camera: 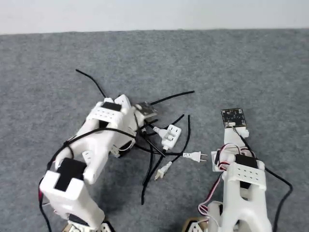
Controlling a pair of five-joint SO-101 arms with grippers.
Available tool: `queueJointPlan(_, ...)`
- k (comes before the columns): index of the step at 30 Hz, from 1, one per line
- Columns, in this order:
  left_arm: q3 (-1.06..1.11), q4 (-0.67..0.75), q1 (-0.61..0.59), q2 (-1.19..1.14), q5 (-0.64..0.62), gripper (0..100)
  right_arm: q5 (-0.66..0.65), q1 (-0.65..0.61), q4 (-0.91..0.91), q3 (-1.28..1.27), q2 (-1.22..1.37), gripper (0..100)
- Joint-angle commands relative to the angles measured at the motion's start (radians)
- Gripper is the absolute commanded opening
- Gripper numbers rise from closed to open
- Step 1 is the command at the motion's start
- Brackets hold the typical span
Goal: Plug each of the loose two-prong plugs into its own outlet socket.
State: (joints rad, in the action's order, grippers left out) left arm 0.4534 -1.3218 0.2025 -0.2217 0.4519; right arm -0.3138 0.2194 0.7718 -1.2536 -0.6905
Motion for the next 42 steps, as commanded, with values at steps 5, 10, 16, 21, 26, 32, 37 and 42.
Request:
queueJointPlan(5, 0.341, 0.296, -0.026, 0.503, 0.028, 12, -0.011, -0.012, -0.019, 0.012, -0.004, 1.3)
queueJointPlan(10, 0.57, 0.496, -0.029, 0.755, 0.086, 23, -0.011, -0.027, -0.019, 0.012, -0.001, 1.3)
queueJointPlan(16, 0.556, 0.493, -0.028, 0.756, 0.269, 24, -0.011, -0.036, -0.019, 0.012, 0.001, 1.3)
queueJointPlan(21, 0.395, 0.42, -0.04, 0.56, 0.479, 24, -0.011, -0.042, -0.019, 0.012, 0.001, 1.3)
queueJointPlan(26, 0.239, 0.416, -0.035, 0.348, 0.555, 23, -0.011, -0.042, -0.019, 0.012, 0.001, 1.3)
queueJointPlan(32, 0.097, 0.457, -0.035, 0.147, 0.574, 23, -0.012, -0.042, -0.019, 0.012, 0.001, 1.3)
queueJointPlan(37, 0.015, 0.284, -0.025, 0.092, 0.667, 23, -0.031, -0.042, -0.019, 0.012, 0.001, 1.3)
queueJointPlan(42, 0.019, 0.144, -0.003, 0.043, 0.692, 14, -0.035, -0.042, -0.019, 0.011, 0.001, 1.3)
